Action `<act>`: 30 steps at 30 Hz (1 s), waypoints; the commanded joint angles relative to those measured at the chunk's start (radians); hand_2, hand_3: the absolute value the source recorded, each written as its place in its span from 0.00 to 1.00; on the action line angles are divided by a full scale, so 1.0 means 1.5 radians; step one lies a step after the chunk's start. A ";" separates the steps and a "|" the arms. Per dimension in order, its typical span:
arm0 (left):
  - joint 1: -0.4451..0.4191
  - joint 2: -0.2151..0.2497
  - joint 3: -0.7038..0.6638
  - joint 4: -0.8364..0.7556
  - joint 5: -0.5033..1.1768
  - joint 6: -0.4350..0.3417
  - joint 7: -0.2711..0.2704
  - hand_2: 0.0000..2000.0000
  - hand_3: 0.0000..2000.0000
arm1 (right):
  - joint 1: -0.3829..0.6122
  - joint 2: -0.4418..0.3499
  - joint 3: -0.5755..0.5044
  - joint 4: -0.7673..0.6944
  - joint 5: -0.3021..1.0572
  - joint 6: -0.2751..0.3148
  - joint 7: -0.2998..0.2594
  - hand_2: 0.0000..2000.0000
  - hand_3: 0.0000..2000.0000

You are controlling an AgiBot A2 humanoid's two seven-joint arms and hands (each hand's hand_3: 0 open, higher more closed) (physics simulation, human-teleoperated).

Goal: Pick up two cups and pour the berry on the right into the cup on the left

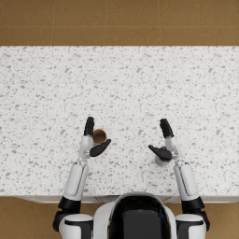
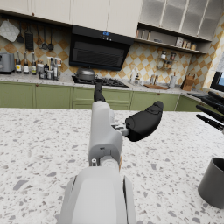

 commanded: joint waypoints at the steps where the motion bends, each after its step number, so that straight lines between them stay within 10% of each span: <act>1: 0.000 0.000 0.000 0.000 0.000 0.000 0.000 0.00 0.00 | 0.000 0.000 0.000 0.000 0.000 0.000 0.000 0.00 0.00; 19: -0.004 0.000 0.012 0.002 0.000 -0.019 -0.019 0.00 0.00 | 0.000 -0.002 0.018 0.001 0.000 -0.019 0.019 0.00 0.00; 30: -0.084 -0.013 -0.052 -0.028 0.146 -0.066 -0.066 0.00 0.00 | -0.157 0.063 -0.023 0.104 0.125 -0.065 0.066 0.00 0.00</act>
